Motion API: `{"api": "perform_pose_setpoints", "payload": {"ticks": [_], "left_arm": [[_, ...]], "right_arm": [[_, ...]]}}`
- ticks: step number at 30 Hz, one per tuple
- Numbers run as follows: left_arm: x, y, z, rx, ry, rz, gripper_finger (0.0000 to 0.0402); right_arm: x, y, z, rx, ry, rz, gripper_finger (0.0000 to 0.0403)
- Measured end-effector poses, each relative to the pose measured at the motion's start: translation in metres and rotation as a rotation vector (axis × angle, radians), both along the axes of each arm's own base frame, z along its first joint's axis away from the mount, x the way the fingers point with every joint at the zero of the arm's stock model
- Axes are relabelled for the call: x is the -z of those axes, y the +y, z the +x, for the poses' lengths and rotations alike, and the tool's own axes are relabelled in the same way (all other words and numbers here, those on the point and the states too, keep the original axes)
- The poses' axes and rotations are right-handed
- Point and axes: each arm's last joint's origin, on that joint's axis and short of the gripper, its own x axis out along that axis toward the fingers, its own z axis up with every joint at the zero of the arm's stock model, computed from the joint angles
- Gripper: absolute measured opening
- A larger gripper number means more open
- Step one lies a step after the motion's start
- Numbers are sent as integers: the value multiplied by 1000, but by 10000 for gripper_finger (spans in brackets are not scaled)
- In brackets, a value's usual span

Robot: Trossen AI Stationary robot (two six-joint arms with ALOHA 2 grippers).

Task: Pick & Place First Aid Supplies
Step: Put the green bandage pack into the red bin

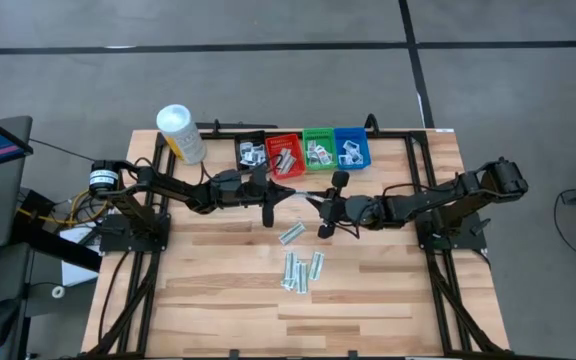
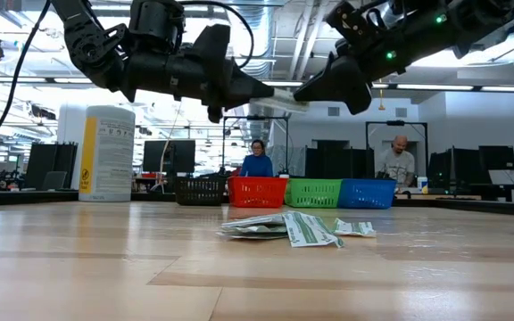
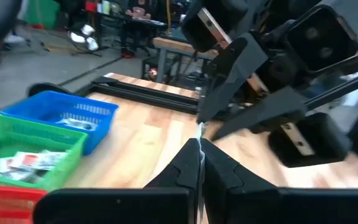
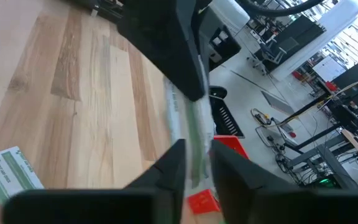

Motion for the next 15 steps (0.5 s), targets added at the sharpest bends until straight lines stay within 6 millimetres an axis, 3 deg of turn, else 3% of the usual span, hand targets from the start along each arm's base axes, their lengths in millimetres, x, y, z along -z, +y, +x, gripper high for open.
{"api": "perform_pose_setpoints", "payload": {"ticks": [8,15], "left_arm": [[1,11,-2,-124,33,152,6],[8,46,-11,-288,159,285,7]], "right_arm": [[5,-2,-2,40,23,41,178],[14,-3,-6,98,64,133,216]]}}
